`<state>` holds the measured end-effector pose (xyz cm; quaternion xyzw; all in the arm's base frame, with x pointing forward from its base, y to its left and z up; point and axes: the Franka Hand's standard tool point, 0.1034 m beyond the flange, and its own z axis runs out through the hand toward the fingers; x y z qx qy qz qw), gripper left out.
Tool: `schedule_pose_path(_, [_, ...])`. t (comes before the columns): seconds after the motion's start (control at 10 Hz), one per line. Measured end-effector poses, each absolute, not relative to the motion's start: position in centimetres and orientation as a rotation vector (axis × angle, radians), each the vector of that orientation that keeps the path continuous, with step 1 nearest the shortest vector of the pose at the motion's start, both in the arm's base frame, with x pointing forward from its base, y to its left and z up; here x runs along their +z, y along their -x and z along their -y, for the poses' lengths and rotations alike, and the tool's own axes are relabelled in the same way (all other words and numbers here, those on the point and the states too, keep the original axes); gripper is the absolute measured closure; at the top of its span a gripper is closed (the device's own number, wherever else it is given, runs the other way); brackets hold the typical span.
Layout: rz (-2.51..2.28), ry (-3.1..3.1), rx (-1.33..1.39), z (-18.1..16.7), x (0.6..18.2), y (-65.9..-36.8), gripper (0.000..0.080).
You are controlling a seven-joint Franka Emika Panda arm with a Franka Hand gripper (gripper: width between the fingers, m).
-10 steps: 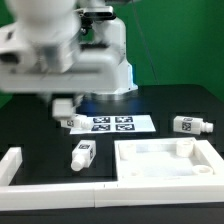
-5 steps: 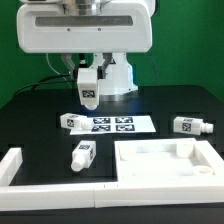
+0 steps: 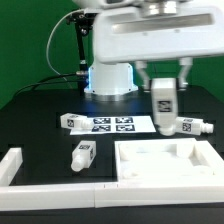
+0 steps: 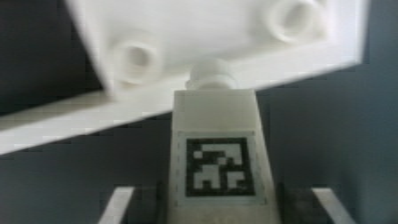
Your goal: Assemble one leg
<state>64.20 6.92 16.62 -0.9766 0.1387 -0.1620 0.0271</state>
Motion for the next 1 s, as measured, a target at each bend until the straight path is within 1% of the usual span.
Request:
schedule_pose_path(0.1, [-0.414, 2.974, -0.644, -7.3, 16.8, -64.5, 0.0512])
schedule_pose_path(0.2, [-0.402, 2.955, -0.704, -7.6, 16.3, -64.1, 0.0512])
schedule_pose_path(0.4, [-0.371, 2.963, -0.708, -8.1, 15.8, -63.9, 0.0512])
schedule_pose_path(0.5, [-0.324, 2.977, -0.707, -9.2, 14.4, -63.4, 0.0512])
schedule_pose_path(0.6, [-0.276, 3.013, -0.675, -9.4, 13.7, -63.2, 0.0512])
schedule_pose_path(0.8, [-0.119, 3.079, -0.664, -10.2, 13.3, -63.6, 0.0512])
schedule_pose_path(1.0, [-0.135, 3.074, -0.661, -10.2, 13.2, -63.5, 0.0512])
